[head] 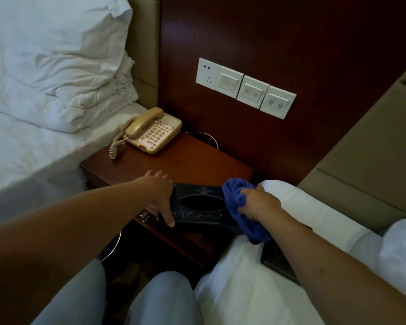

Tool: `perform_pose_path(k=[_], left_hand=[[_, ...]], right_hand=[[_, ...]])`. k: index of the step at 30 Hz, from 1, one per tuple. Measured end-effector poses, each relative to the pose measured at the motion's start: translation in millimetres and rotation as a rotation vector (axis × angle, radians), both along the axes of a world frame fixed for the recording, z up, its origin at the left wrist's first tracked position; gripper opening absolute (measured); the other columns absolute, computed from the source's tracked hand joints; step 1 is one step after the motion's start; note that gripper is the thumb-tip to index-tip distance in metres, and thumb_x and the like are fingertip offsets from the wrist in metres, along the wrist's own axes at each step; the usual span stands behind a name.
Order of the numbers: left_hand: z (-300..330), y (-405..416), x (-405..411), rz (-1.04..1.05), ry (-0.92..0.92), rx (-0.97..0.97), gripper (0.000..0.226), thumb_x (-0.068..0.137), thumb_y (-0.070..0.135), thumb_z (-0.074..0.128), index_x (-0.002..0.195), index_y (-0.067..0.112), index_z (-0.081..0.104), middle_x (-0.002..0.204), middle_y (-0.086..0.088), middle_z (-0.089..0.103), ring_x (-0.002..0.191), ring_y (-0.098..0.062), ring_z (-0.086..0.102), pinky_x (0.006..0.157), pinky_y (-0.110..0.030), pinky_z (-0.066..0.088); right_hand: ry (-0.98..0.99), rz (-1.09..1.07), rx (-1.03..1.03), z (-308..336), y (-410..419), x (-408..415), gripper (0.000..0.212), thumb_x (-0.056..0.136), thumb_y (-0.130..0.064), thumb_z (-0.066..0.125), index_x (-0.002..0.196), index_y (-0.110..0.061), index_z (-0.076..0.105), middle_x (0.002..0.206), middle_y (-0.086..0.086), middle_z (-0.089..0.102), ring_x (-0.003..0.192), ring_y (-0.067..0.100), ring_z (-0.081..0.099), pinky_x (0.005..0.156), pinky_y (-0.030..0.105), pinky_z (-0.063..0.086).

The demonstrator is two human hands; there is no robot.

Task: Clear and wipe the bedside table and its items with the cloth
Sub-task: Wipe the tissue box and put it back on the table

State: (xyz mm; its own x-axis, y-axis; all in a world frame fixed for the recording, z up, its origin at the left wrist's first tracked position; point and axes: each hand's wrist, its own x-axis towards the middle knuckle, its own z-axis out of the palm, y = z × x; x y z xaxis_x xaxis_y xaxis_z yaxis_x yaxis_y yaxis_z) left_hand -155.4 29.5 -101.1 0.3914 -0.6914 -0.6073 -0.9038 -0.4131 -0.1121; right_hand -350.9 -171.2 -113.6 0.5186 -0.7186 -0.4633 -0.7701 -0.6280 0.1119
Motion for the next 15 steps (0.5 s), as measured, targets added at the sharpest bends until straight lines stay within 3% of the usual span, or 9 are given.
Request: perform_pose_path(k=[2,7,11,13,15], left_hand=[[-2,0,0,-0.025,0.043,-0.049,0.146,0.061,0.083,0.076,0.163,0.006,0.005,0.172,-0.012,0.003,0.158,-0.033,0.002,0.128,-0.051,0.01],[-12,-3,4,-0.004,0.132,-0.123,0.141,0.049,0.077,0.085,0.158,0.016,0.019,0.157,-0.004,0.035,0.142,-0.026,0.039,0.114,-0.046,0.041],[-14,-8,6,-0.006,0.168,-0.105,0.137,0.054,0.07,0.089,0.158,0.014,0.019,0.154,-0.004,0.038,0.137,-0.027,0.044,0.11,-0.044,0.045],[-17,-9,7,-0.013,0.176,-0.105,0.142,0.055,0.071,0.089,0.16,0.013,0.014,0.157,-0.006,0.035,0.139,-0.028,0.043,0.111,-0.044,0.045],[-20,-9,10,-0.002,0.191,-0.12,0.144,0.055,0.071,0.088,0.161,0.013,0.011,0.158,-0.006,0.033,0.141,-0.028,0.042,0.111,-0.043,0.045]], right_hand=[[0.005,0.01,0.021,-1,3,-7,0.061,0.094,-0.043,0.063,0.147,-0.035,0.035,0.153,0.013,0.027,0.124,0.035,0.053,0.1,0.046,0.047],[-0.03,0.015,0.039,-6,-7,-8,0.053,0.091,-0.043,0.065,0.14,-0.035,0.044,0.152,0.014,0.034,0.123,0.032,0.054,0.1,0.045,0.048],[-0.091,-0.04,0.012,-10,-28,16,0.053,0.094,-0.039,0.063,0.143,-0.036,0.044,0.154,0.016,0.033,0.111,0.036,0.058,0.082,0.041,0.05],[-0.124,-0.043,0.013,-11,-40,33,0.056,0.091,-0.039,0.063,0.143,-0.033,0.045,0.143,0.016,0.044,0.097,0.036,0.061,0.071,0.042,0.052],[-0.11,-0.037,0.061,-13,-52,49,0.056,0.086,-0.042,0.07,0.136,-0.028,0.051,0.123,0.012,0.056,0.091,0.034,0.062,0.071,0.042,0.054]])
